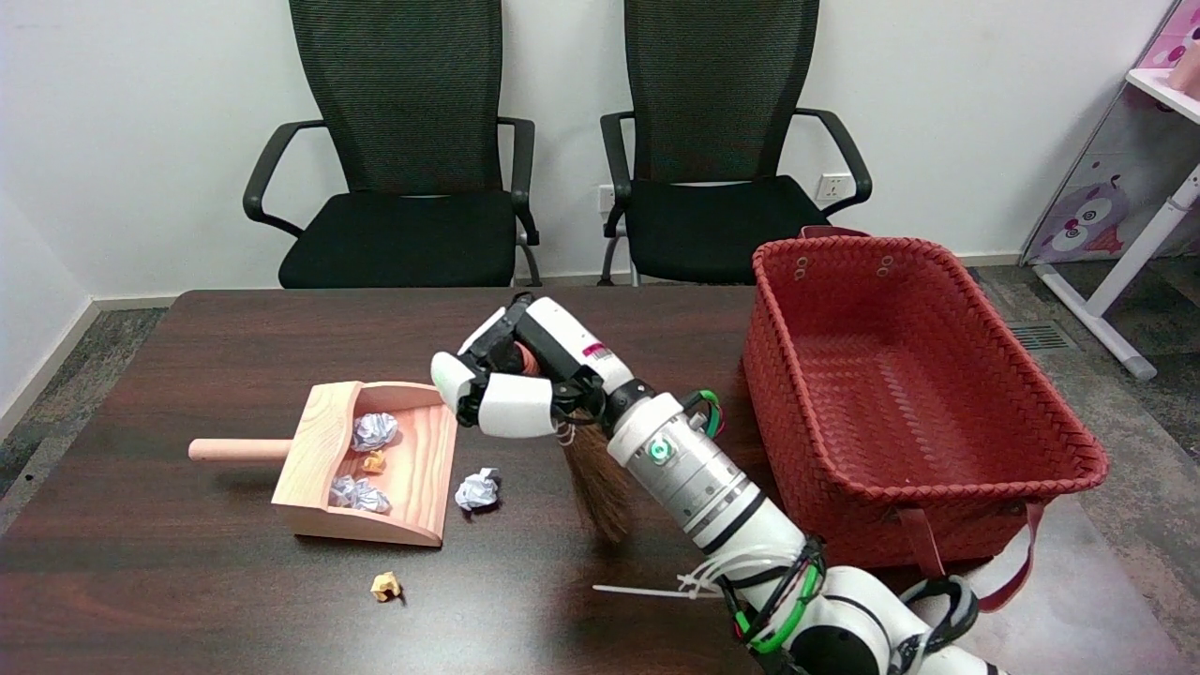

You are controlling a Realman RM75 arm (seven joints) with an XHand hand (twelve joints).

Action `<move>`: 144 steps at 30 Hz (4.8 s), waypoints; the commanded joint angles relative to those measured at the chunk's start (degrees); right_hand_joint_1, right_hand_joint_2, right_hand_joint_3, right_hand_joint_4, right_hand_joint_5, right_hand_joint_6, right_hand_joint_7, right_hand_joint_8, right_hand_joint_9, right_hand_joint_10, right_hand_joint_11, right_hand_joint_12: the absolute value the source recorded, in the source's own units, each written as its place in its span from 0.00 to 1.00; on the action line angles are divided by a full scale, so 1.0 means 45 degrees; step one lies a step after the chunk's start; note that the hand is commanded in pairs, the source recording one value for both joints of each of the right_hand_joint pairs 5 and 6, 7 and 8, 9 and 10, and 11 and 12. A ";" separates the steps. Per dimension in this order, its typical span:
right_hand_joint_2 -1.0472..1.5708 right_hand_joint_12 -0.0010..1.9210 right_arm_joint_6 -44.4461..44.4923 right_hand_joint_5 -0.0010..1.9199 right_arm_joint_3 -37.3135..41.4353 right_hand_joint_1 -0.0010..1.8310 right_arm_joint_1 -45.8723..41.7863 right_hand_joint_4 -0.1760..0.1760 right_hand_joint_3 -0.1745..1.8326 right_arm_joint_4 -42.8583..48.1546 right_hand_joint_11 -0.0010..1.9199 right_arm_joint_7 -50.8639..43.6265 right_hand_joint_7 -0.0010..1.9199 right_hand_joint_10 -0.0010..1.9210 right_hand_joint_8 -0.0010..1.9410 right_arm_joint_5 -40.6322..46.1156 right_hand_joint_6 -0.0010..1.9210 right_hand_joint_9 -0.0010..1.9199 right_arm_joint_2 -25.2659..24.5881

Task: Sweep the paper ball into the dustpan.

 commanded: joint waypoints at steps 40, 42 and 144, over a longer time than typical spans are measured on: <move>0.92 1.00 -0.1143 1.00 -0.4692 0.46 0.7406 0.47 1.00 0.8186 1.00 1.0402 1.00 1.00 0.99 0.5857 1.00 1.00 -0.2865; 0.93 1.00 -0.1169 1.00 -0.4750 0.46 0.7734 0.46 0.96 0.8207 1.00 1.1273 1.00 1.00 0.99 0.5854 1.00 1.00 -0.2887; 1.00 1.00 0.1697 1.00 -0.5949 0.53 1.1119 0.50 0.64 0.2996 1.00 0.7826 1.00 1.00 0.99 0.8413 1.00 1.00 0.8135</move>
